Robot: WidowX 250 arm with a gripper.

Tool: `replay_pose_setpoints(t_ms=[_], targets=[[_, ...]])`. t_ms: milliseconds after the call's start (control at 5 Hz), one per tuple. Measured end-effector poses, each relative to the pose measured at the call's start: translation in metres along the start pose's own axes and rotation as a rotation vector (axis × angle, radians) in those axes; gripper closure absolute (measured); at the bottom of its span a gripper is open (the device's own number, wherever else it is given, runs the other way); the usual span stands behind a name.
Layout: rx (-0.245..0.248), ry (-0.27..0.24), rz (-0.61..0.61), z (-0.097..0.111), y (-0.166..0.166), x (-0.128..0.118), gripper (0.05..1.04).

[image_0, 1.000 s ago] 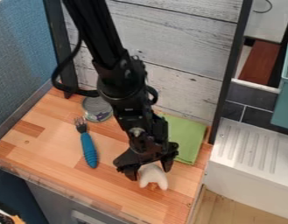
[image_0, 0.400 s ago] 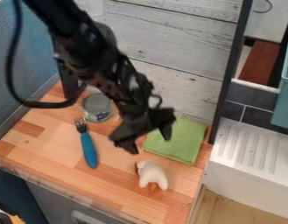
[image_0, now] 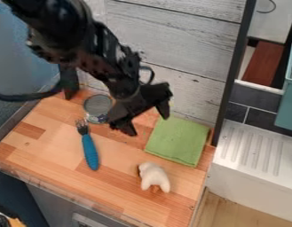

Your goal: Moved the white object to the bottom right of the table

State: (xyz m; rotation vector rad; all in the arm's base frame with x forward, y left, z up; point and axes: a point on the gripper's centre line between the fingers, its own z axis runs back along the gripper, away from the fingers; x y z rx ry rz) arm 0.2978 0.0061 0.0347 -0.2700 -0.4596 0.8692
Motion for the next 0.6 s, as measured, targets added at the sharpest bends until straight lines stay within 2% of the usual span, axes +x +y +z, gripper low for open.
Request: replay_pose_setpoints(t_ms=[200,600], targets=[[-0.012,-0.01,0.036,0.0057,0.0006,0.0097,0.083],[-0.01,-0.008,0.032,0.0058,0.0014,0.01,0.083]])
